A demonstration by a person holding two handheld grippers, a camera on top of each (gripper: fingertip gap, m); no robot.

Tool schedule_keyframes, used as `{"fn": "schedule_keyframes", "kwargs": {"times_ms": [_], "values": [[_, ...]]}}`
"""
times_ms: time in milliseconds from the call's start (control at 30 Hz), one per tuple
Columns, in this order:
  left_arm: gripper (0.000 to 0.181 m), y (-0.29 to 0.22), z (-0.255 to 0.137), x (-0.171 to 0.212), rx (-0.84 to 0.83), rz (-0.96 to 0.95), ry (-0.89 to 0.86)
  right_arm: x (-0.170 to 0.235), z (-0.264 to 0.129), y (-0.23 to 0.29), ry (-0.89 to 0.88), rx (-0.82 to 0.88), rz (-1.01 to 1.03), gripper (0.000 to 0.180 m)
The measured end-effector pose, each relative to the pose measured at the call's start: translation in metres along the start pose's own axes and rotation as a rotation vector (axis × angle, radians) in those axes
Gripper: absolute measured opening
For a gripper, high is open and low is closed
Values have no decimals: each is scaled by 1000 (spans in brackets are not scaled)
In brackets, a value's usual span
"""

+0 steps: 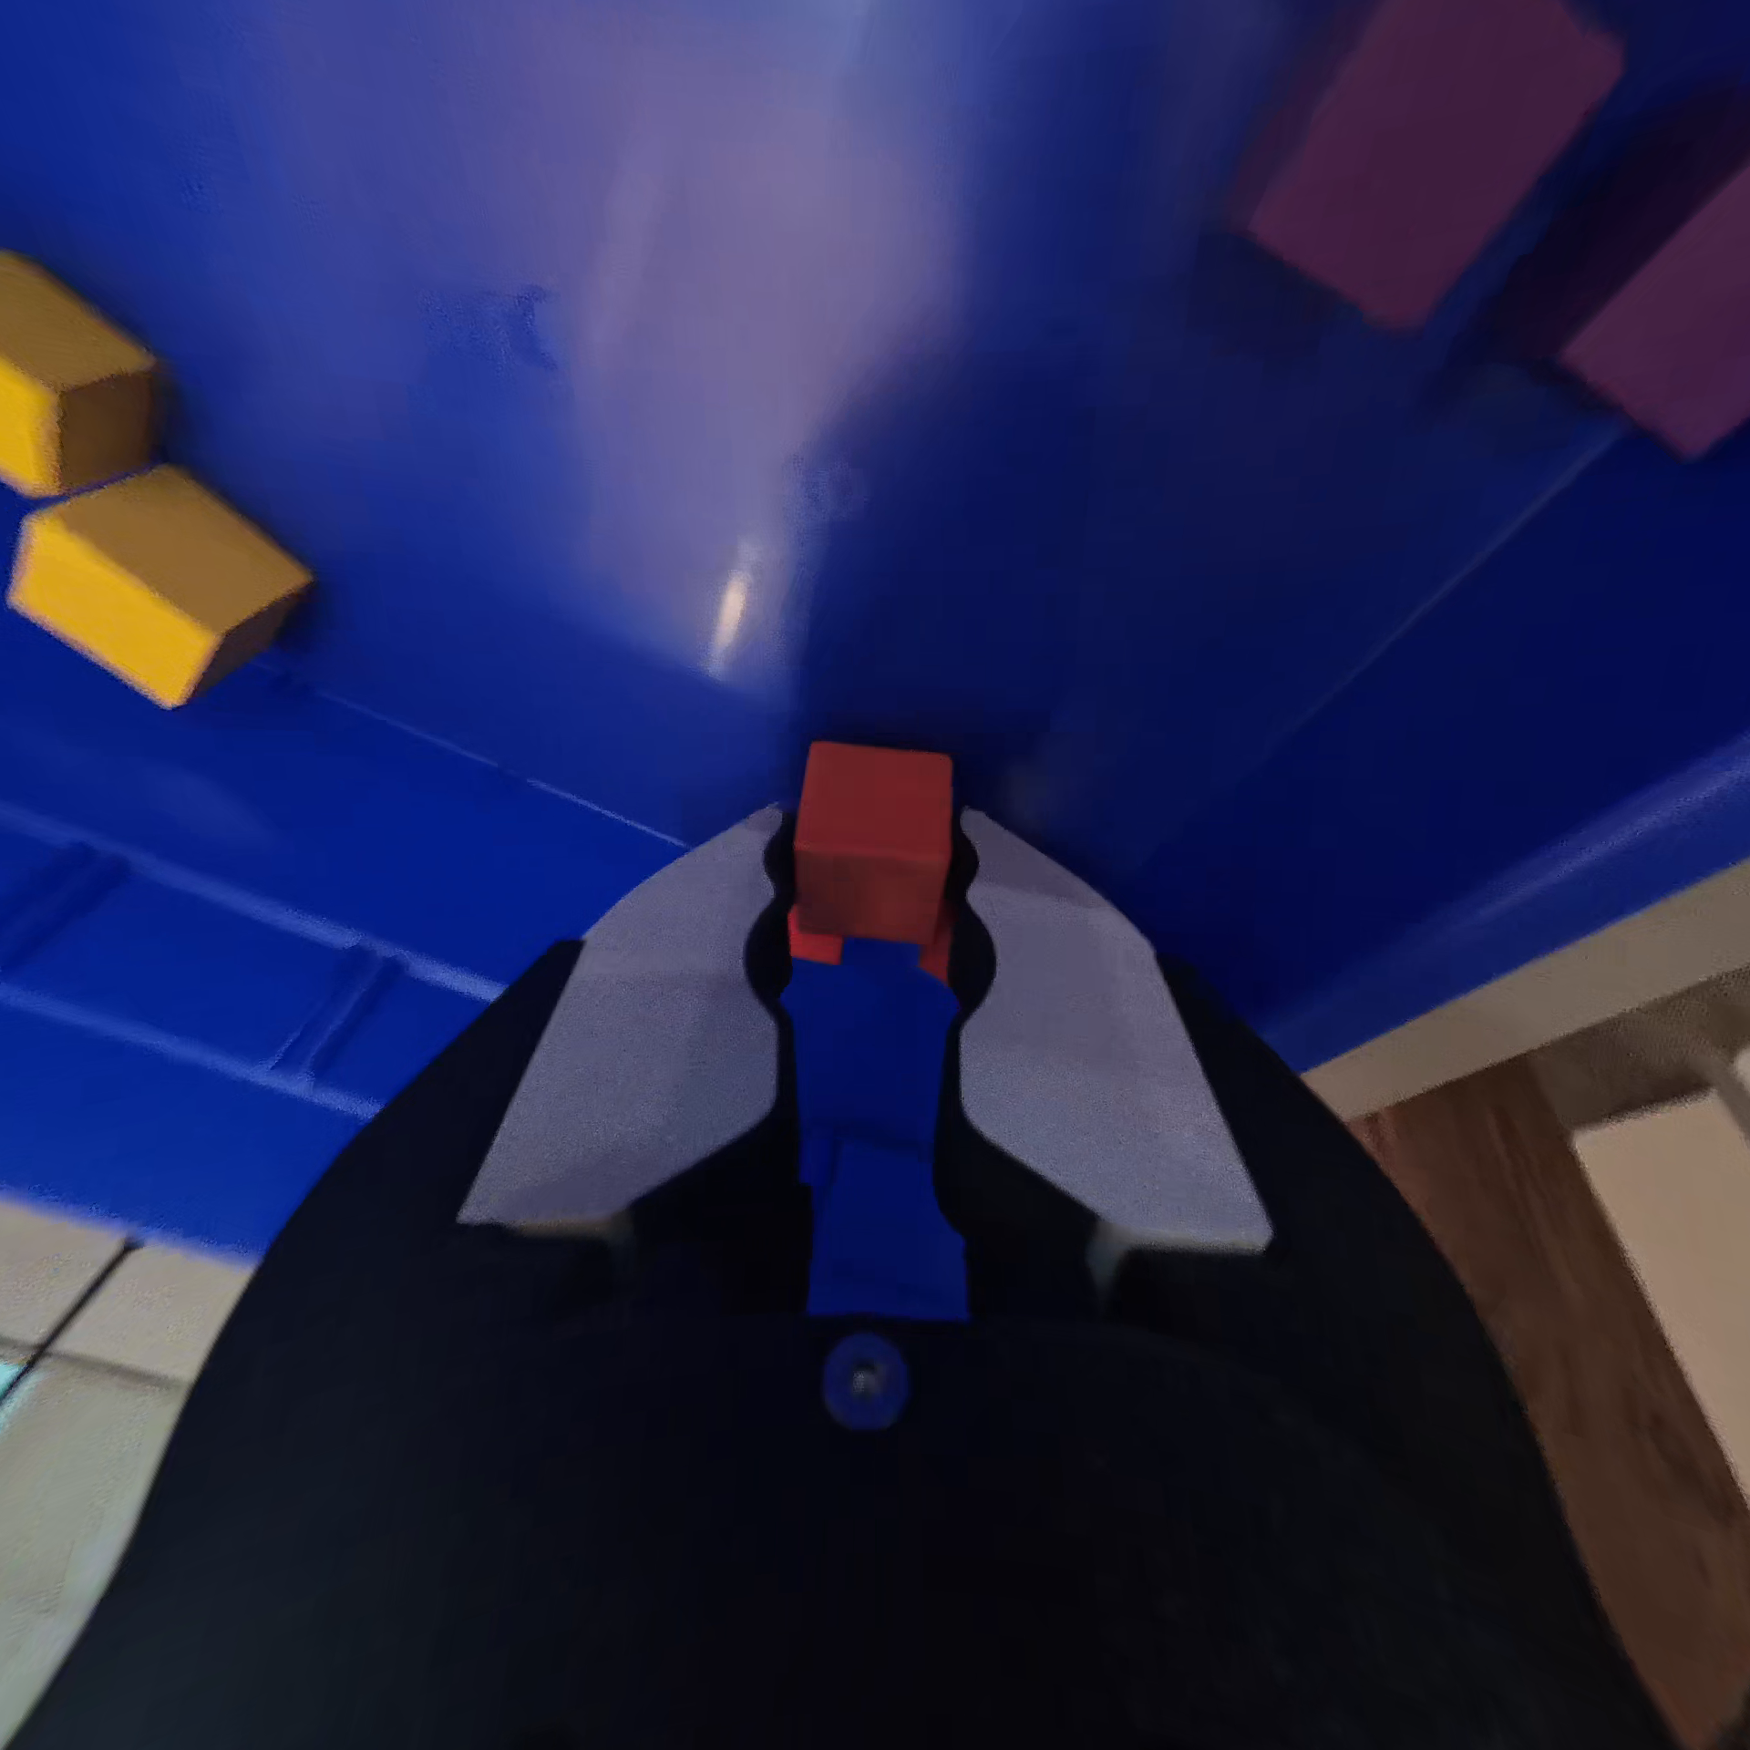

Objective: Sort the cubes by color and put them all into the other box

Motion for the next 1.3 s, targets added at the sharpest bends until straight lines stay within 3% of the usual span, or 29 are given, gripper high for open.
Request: {"fn": "schedule_keyframes", "kwargs": {"times_ms": [100, 233, 400, 533, 700, 833, 1067, 1133, 1233, 1267, 1300], "values": [[30, 10, -32, -17, -67, -105, -254, -1, 4, 9, -40, -54, 60, 53], [29, 12, -105, -59, -248, -134, -680, -3, 20, 27, -115, -202, 234, 56], [29, -50, -207, -159, -371, 77, -1211, -14, 62, 64, -198, -556, 585, 73], [29, -123, -250, -248, -371, 324, -1447, -32, 93, 102, -173, -883, 870, 73], [29, -186, -252, -337, -326, 561, -1607, -43, 114, 148, -3, -949, 794, 70], [29, -207, -241, -377, -265, 634, -1640, -46, 120, 160, 63, -892, 701, 65], [29, -218, -235, -395, -255, 673, -1681, -40, 130, 168, 130, -860, 635, 52], [29, -218, -235, -395, -249, 670, -1681, -41, 130, 170, 128, -898, 630, 29], [29, -218, -233, -394, -224, 659, -1699, -41, 130, 170, 146, -894, 596, 28], [34, -218, -232, -394, -188, 646, -1712, -41, 129, 167, 148, -886, 583, 28], [52, -217, -230, -394, -150, 619, -1722, -42, 125, 162, 141, -877, 582, 28]]}}
Point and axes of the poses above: each gripper's, where its closed fingertips meet, z out along the fingers, x out of its underside, y = z × x across the jaws, the point moved 4 cm from there along -z, back along the fingers, and after that the axes turned 8 degrees about x, right-handed, at the moved point
